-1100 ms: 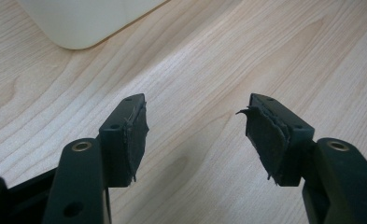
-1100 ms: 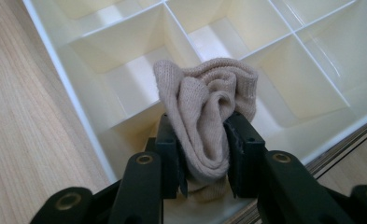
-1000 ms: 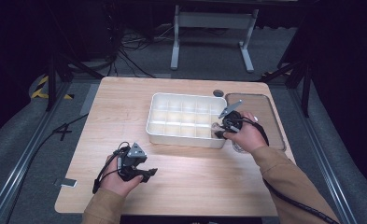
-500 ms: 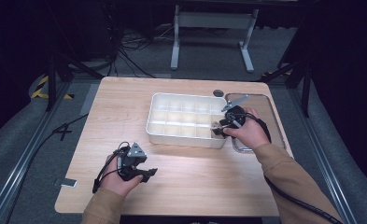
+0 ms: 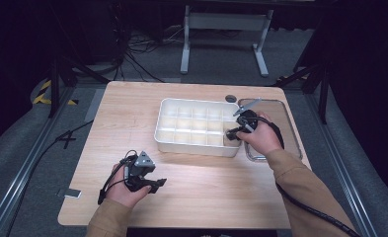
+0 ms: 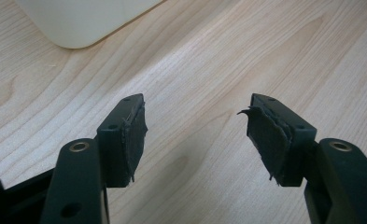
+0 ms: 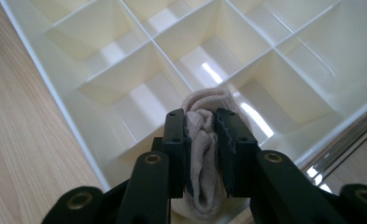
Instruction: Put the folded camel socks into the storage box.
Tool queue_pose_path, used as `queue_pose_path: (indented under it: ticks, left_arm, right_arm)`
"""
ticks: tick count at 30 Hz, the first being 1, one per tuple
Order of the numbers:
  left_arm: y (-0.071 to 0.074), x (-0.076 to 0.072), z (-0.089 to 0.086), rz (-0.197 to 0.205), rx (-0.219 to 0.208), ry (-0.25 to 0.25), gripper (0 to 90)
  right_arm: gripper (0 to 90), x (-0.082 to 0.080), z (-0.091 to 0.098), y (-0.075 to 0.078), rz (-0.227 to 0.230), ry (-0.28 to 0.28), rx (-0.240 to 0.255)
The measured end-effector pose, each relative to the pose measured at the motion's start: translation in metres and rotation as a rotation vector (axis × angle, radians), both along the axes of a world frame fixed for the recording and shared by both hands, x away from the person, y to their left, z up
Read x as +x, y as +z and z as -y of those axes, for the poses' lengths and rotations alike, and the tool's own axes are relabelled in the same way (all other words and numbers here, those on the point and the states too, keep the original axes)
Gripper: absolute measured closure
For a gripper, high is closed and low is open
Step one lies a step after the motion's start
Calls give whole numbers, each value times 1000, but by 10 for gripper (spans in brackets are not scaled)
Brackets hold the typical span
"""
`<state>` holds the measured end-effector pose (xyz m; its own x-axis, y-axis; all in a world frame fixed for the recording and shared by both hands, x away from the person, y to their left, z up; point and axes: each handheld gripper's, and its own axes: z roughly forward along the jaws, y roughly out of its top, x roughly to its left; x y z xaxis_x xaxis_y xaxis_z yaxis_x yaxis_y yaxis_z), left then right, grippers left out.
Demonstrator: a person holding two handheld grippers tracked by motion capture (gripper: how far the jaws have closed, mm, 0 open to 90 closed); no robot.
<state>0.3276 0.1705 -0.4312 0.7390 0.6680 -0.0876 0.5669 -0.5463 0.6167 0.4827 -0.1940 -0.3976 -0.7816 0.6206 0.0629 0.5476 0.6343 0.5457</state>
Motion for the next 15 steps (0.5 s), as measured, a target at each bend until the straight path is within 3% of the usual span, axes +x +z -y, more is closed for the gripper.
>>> queue_pose_path:
  ticks: [7,15]
  left_arm:
    - [0,0,1,4,2,-1,380]
    - [-2,0,1,2,7,-2,380]
  right_arm:
    - [770,-1,-2,-11,-44,-4,-54]
    - [777,2,-19,-19,-58,-3,-169]
